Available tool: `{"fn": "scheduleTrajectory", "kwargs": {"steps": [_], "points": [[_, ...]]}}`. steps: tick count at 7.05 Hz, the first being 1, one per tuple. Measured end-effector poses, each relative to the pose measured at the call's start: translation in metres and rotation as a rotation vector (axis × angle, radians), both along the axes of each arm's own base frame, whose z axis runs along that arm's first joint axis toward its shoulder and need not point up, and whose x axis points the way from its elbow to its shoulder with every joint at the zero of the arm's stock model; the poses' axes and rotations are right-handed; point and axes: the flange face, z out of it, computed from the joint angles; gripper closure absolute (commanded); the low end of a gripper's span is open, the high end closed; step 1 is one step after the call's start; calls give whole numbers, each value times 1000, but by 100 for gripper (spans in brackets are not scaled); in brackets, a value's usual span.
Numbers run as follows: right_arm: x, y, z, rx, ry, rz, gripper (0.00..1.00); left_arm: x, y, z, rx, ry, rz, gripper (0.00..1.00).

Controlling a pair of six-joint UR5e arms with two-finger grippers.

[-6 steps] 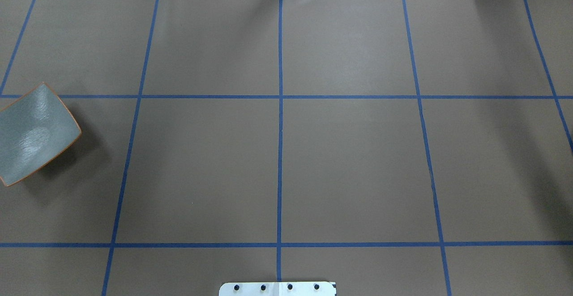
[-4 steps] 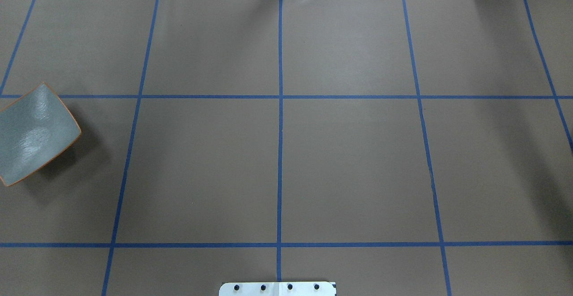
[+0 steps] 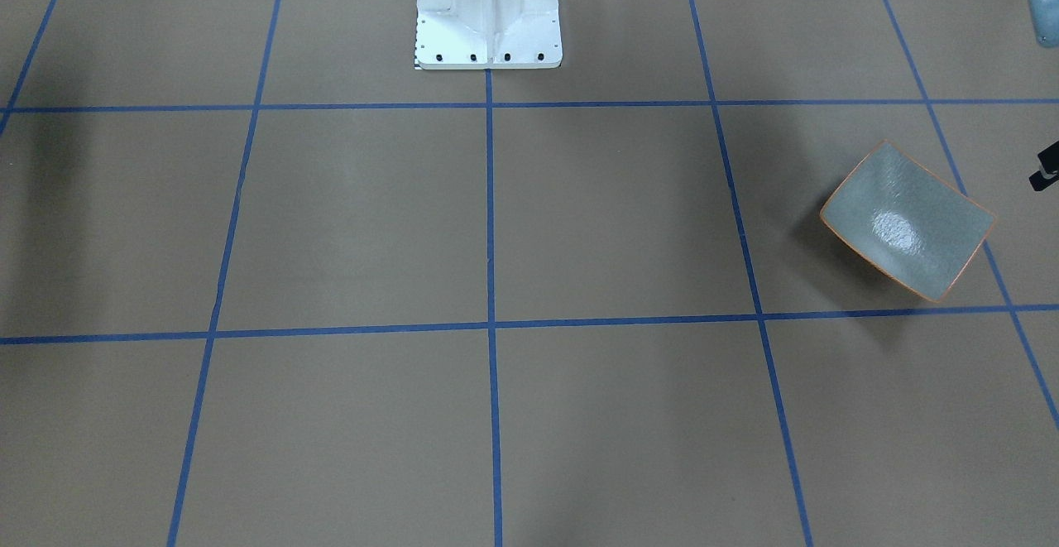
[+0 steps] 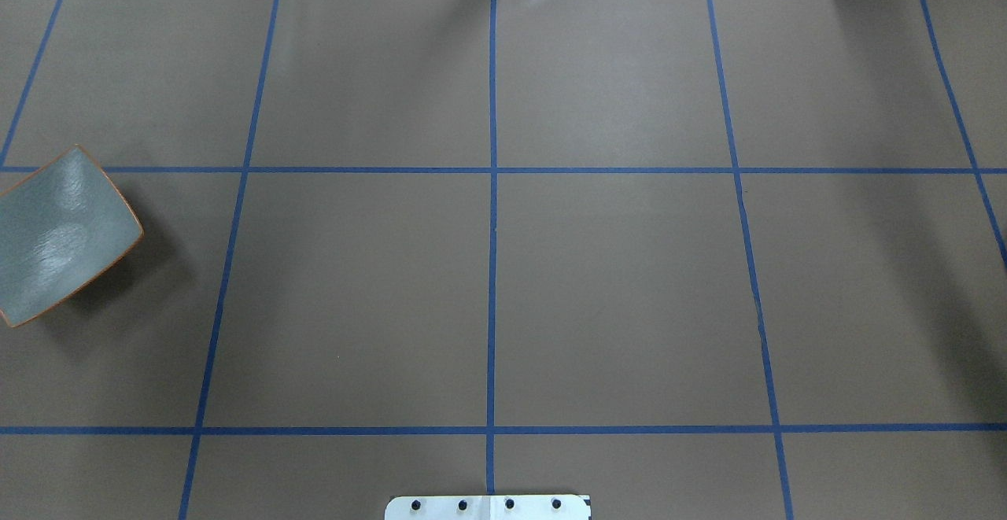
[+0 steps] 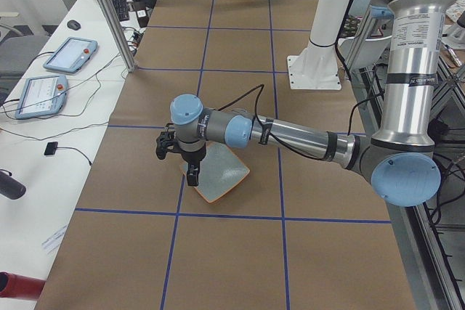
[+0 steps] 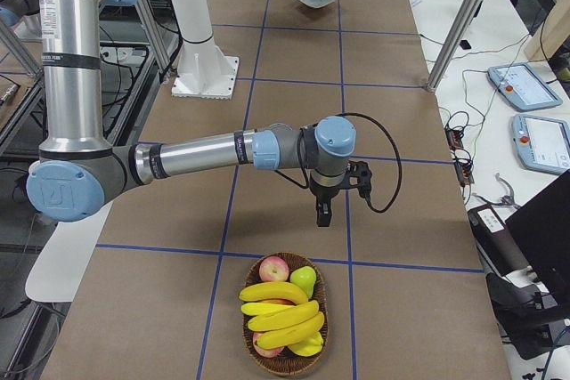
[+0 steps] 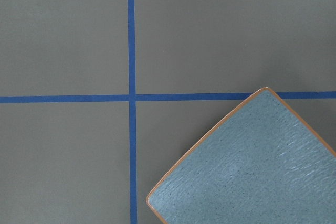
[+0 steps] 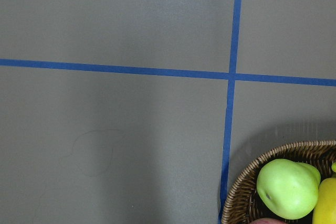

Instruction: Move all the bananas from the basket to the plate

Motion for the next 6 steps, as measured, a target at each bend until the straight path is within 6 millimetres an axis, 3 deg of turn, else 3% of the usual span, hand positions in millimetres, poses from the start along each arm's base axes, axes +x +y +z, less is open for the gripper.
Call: {"fn": "scheduleTrajectory", "kwargs": {"steps": [6], "points": [[-4, 0, -2, 1, -19, -10, 0, 2, -1, -16, -36, 8, -69, 0]]}}
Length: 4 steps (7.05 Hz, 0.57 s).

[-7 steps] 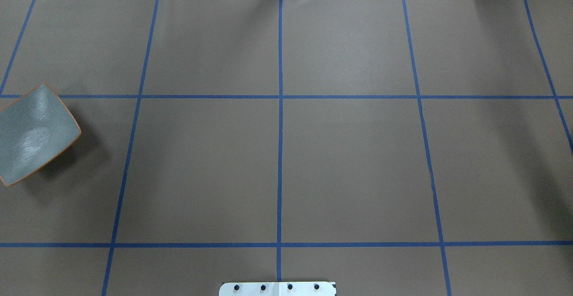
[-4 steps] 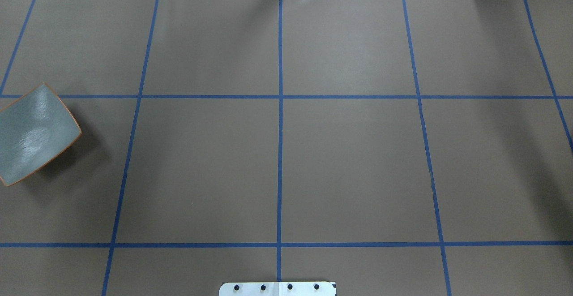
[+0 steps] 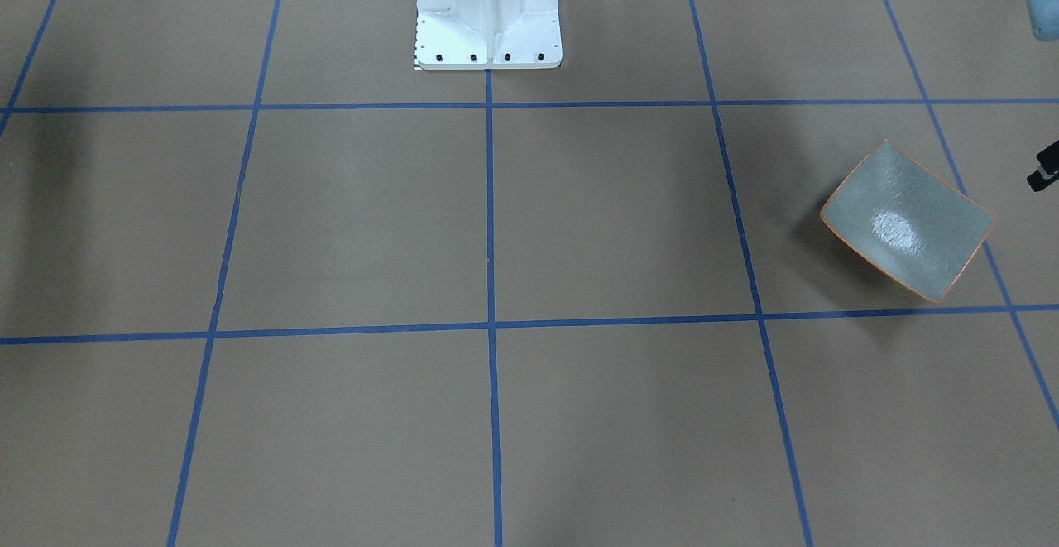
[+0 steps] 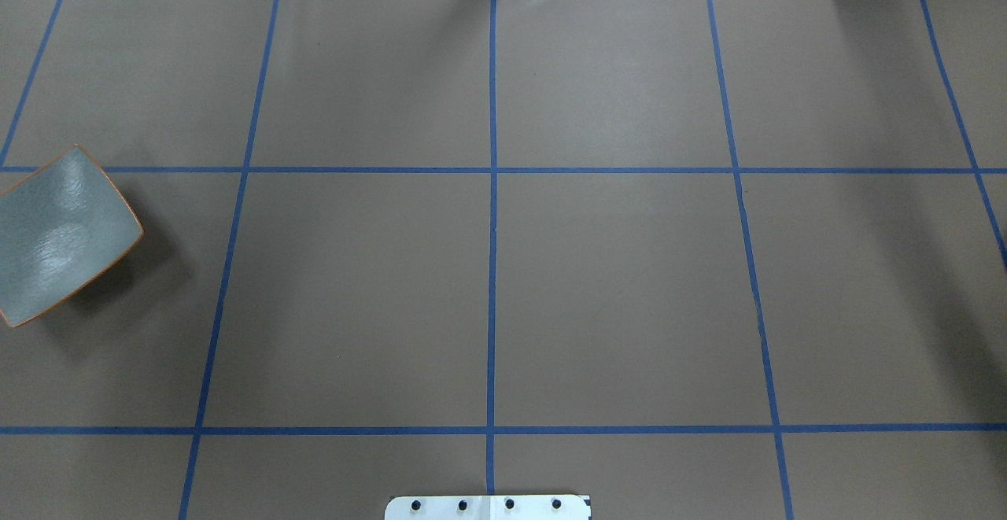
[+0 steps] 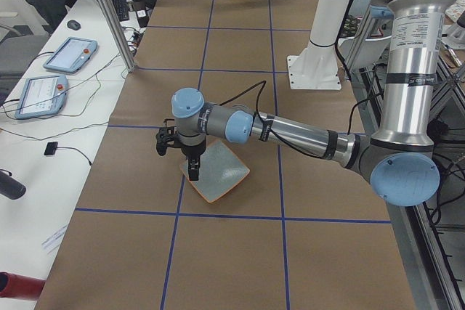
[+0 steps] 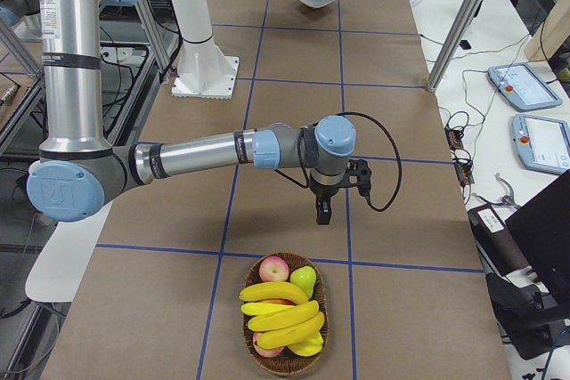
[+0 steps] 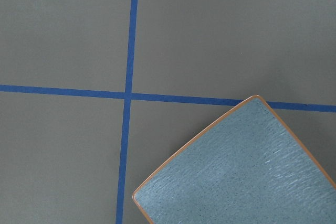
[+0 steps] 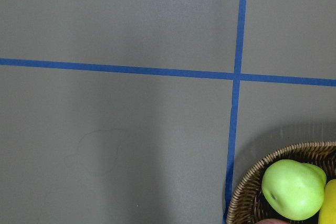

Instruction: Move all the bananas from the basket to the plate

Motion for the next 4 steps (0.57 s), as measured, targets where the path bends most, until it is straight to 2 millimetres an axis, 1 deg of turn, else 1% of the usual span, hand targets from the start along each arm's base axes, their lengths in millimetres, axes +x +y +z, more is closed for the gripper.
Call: {"fn": "scheduleTrajectory", "kwargs": {"steps": [4], "points": [[-11, -1, 0, -4, 1, -18, 0, 0, 2, -2, 8, 5, 4, 0]]}}
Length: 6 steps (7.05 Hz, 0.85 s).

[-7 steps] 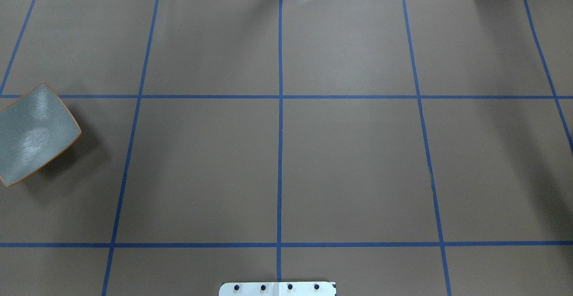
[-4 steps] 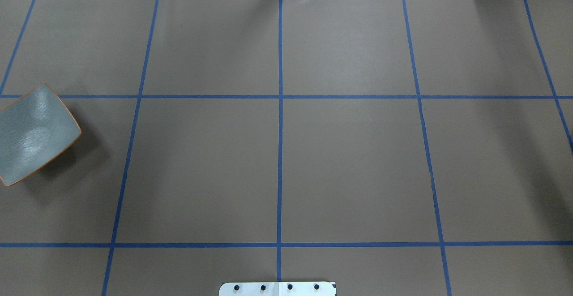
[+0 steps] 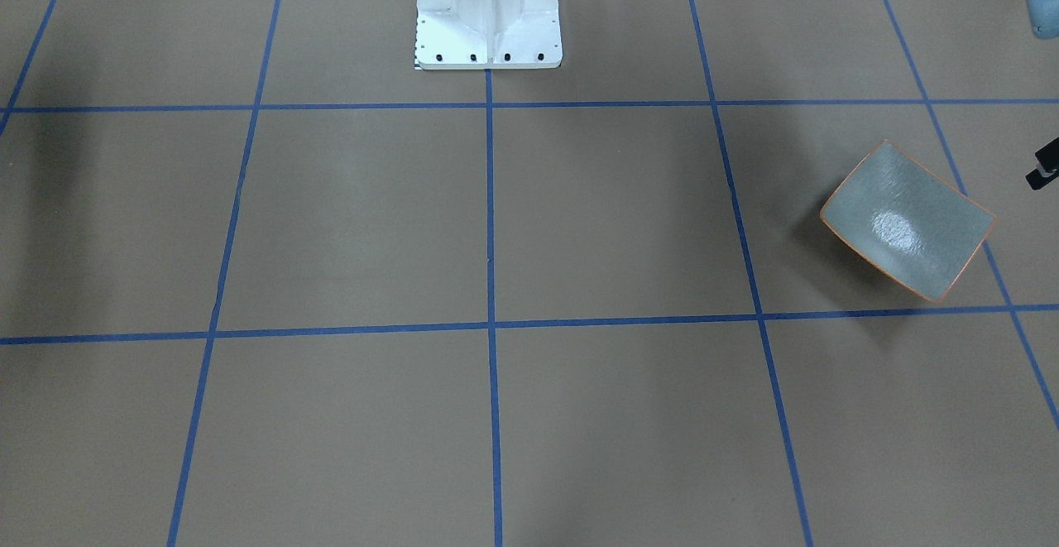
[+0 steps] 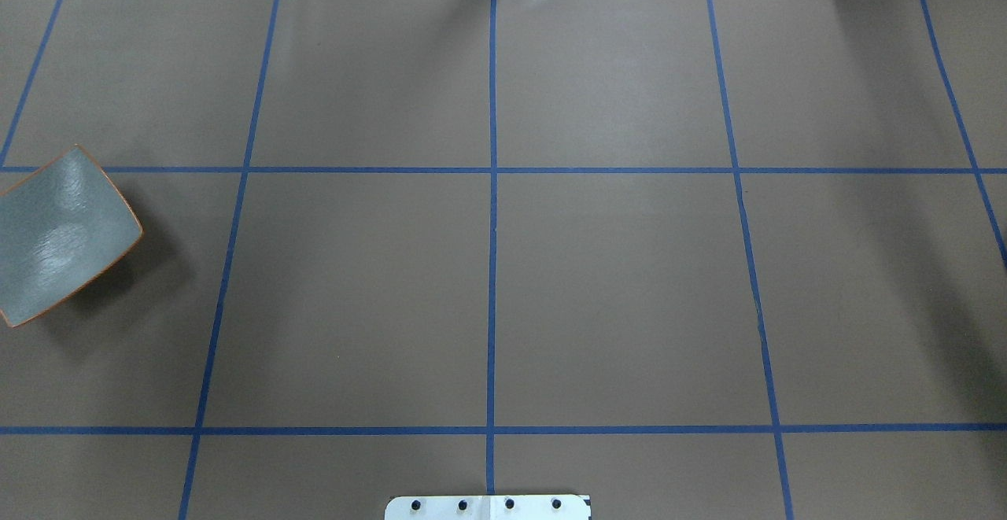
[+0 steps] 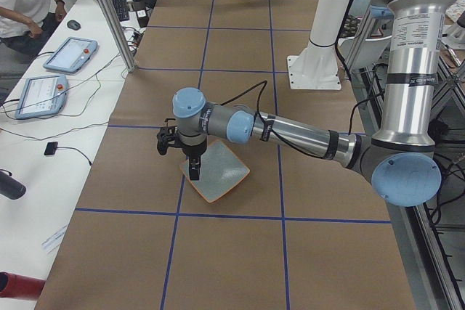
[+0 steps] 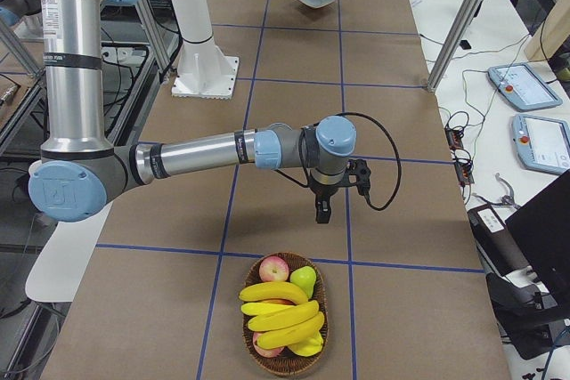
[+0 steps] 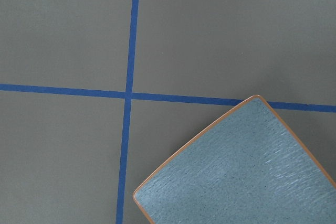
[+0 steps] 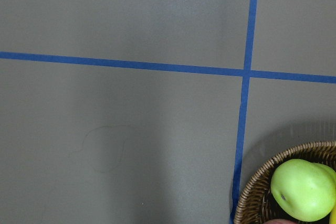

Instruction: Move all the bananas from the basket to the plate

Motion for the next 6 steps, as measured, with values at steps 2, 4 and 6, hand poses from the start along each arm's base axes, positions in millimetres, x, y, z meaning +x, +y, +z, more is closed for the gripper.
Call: {"fn": "scheduleTrajectory", "kwargs": {"steps": [2, 4, 6], "points": [[-1, 0, 0, 0, 0, -3, 0, 1, 0, -1, 0, 3, 1, 0], [-2, 0, 0, 1, 0, -6, 0, 1, 0, -2, 1, 4, 1, 0], [-3, 0, -5, 18, 0, -14, 0, 2, 0, -6, 15, 7, 3, 1]]}}
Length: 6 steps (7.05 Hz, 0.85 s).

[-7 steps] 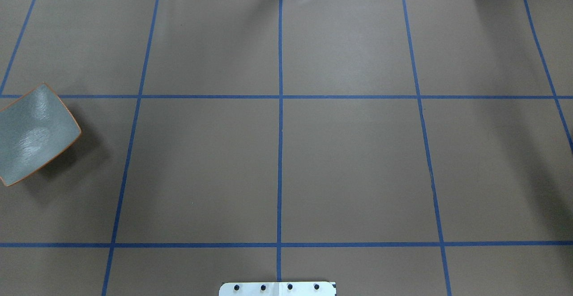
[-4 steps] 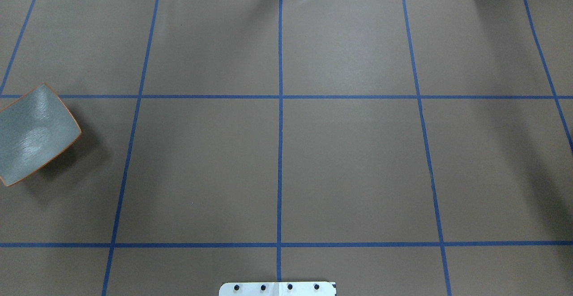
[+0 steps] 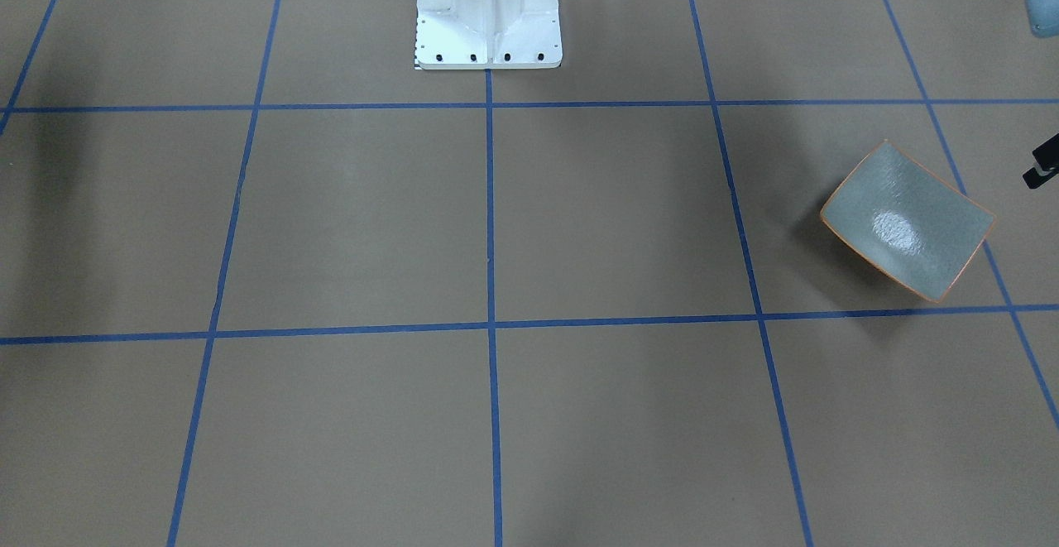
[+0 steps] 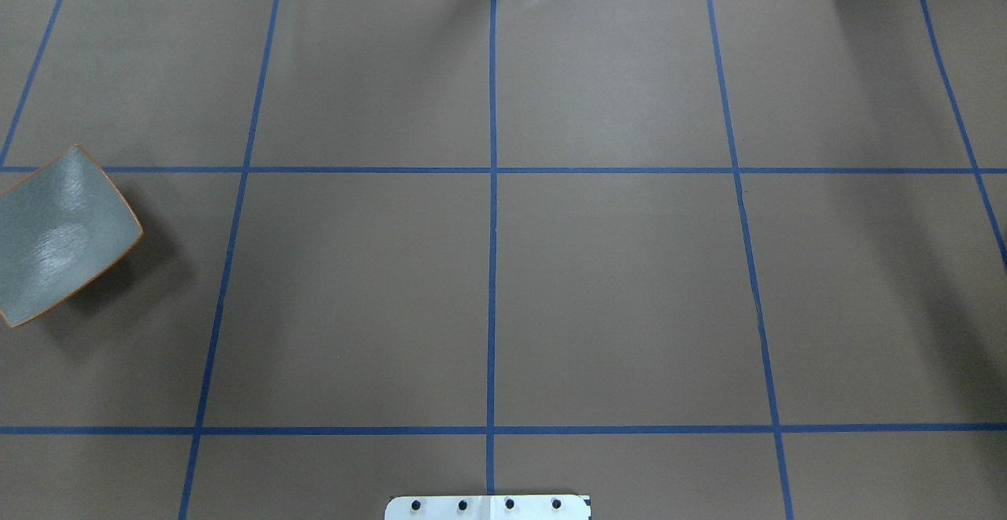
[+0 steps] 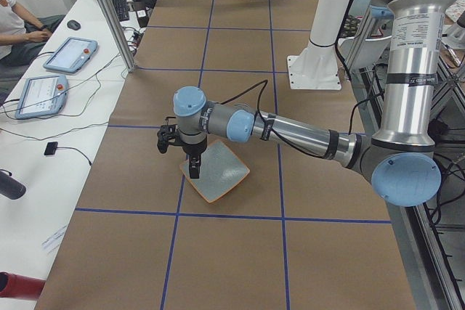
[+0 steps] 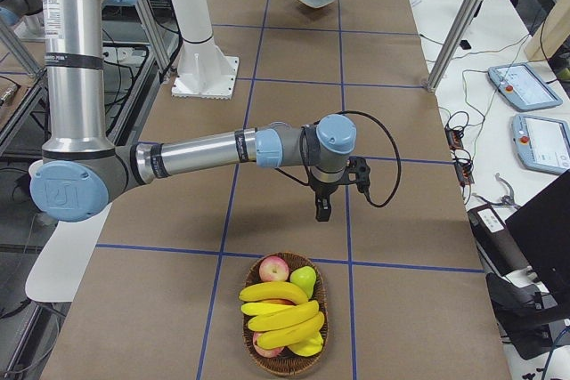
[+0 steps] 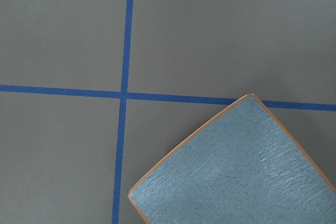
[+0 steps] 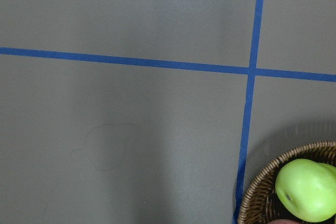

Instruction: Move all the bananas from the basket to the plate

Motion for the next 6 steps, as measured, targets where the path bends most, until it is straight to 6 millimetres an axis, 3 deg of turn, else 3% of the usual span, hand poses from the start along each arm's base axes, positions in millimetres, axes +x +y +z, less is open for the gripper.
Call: {"fn": "scheduleTrajectory", "kwargs": {"steps": [2, 4, 6], "points": [[1, 6, 0, 11, 4, -7, 0, 4, -1, -5, 19, 12, 7, 1], [5, 19, 26, 39, 26, -32, 1, 14, 0, -9, 35, 42, 31, 1], [29, 26, 53, 104, 95, -80, 2, 19, 0, -9, 34, 50, 41, 0]]}}
